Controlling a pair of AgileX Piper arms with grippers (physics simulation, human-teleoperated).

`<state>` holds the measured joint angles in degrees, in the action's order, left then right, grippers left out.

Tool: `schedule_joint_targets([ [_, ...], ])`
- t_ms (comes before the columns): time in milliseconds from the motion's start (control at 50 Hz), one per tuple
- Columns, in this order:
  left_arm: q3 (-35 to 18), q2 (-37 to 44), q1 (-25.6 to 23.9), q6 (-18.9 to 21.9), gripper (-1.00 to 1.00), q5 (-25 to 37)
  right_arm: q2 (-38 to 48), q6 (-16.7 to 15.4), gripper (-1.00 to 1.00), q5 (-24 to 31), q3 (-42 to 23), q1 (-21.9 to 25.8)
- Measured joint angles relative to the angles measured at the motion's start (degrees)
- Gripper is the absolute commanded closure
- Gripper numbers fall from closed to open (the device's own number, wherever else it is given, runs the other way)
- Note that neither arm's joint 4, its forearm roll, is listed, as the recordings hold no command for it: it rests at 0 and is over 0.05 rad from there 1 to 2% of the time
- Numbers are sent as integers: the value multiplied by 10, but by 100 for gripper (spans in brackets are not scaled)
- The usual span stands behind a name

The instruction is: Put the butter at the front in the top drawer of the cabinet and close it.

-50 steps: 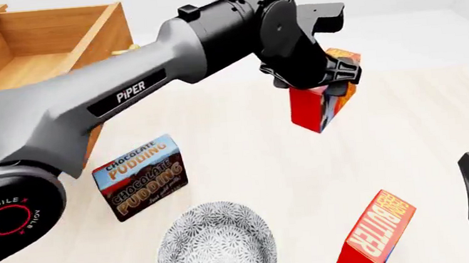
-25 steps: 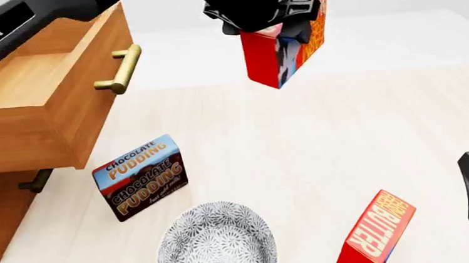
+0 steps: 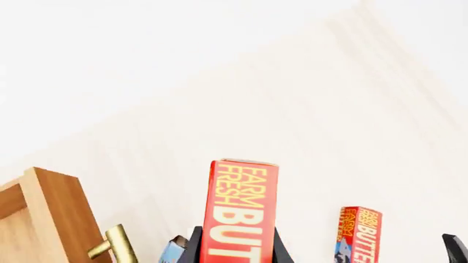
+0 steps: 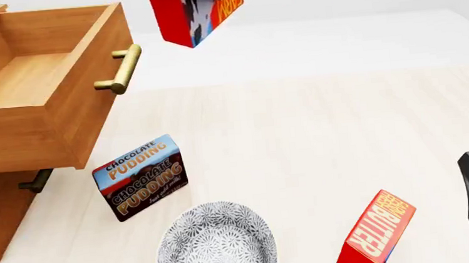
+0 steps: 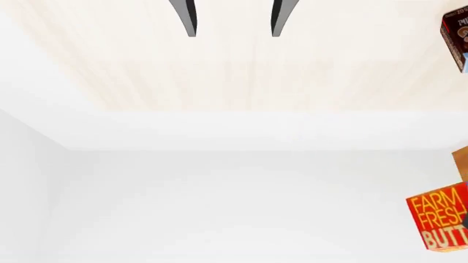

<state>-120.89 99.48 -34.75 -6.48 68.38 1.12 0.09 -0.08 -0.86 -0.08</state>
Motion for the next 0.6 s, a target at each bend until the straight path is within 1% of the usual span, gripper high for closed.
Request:
schedule_joint_targets([
  [340, 66, -79, 80, 33, 100, 14, 0, 0, -100, 0, 0, 0],
  [600, 112, -134, 131, 47, 100, 15, 0, 0, -100, 0, 0, 0],
])
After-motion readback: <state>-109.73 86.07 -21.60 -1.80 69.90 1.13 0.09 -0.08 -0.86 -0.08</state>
